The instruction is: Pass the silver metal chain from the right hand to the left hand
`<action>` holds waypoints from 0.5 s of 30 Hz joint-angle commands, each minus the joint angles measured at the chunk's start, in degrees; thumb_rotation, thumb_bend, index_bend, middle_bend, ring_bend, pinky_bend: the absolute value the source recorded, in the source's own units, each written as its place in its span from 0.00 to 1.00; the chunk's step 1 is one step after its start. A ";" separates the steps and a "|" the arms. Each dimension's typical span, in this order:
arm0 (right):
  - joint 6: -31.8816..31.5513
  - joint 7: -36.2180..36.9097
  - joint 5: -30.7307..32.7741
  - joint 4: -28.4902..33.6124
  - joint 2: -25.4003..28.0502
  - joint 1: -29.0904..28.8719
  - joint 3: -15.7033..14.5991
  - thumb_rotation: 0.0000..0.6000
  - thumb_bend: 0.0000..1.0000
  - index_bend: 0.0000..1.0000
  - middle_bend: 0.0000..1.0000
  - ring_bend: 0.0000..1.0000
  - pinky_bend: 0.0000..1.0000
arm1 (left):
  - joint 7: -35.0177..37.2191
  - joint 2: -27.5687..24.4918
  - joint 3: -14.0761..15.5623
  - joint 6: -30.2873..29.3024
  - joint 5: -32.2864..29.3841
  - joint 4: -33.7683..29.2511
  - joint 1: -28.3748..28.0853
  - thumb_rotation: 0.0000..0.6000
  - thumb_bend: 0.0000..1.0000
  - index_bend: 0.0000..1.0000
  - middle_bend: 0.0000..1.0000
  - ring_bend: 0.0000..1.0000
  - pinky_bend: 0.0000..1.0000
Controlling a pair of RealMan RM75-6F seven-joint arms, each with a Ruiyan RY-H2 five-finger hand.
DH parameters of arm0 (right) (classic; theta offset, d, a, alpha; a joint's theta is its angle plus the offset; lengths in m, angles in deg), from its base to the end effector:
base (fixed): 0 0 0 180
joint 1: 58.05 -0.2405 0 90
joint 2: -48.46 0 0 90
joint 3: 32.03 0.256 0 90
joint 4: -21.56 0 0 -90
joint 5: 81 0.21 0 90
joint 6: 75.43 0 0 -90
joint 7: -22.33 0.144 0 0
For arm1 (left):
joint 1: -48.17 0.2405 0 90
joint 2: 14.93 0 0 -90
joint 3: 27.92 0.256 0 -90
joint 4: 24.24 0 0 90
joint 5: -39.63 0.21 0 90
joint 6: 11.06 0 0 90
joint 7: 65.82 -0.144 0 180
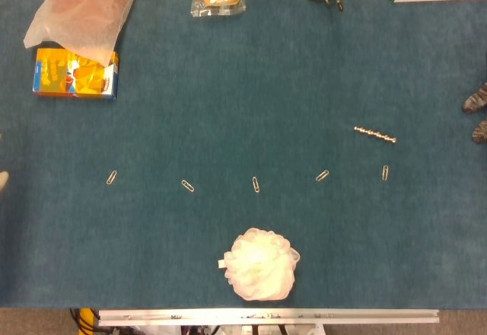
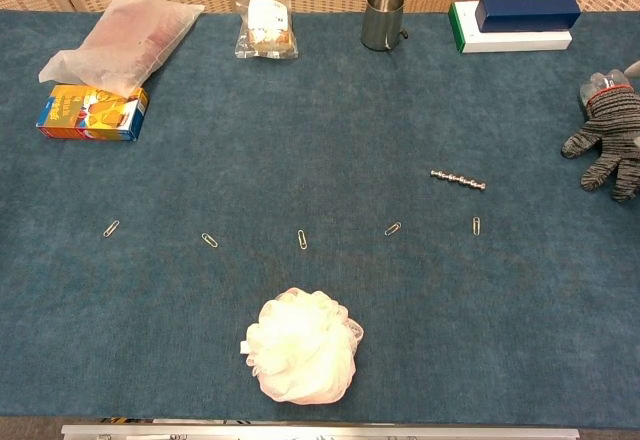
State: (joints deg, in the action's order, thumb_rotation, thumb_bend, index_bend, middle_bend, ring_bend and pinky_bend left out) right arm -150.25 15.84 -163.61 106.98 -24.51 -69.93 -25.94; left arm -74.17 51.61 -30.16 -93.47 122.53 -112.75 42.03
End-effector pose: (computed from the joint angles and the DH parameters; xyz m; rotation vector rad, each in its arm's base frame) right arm -0.3069 -0.2312 0.1071 1.4968 -0.8896 0.8372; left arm -0.3271 0.1865 0.1474 -1.4339 -0.8237 -0.7340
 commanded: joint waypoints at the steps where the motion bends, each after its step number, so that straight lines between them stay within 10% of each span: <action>1: 2.63 -3.39 1.19 -1.55 -2.36 -2.49 0.83 1.00 0.21 0.24 0.10 0.06 0.22 | 0.84 -0.17 0.17 0.31 -0.26 0.36 0.17 1.00 0.15 0.38 0.38 0.39 0.57; 15: 5.81 -5.95 0.86 -7.18 -7.51 -7.37 1.20 1.00 0.15 0.20 0.05 0.00 0.14 | 1.93 0.46 0.28 1.80 -1.90 1.77 0.32 1.00 0.15 0.38 0.40 0.39 0.57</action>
State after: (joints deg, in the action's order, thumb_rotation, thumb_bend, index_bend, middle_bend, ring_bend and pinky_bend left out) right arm -144.64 10.06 -162.77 100.00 -31.84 -77.11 -24.63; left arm -72.27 52.03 -29.90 -91.71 120.66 -111.03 42.36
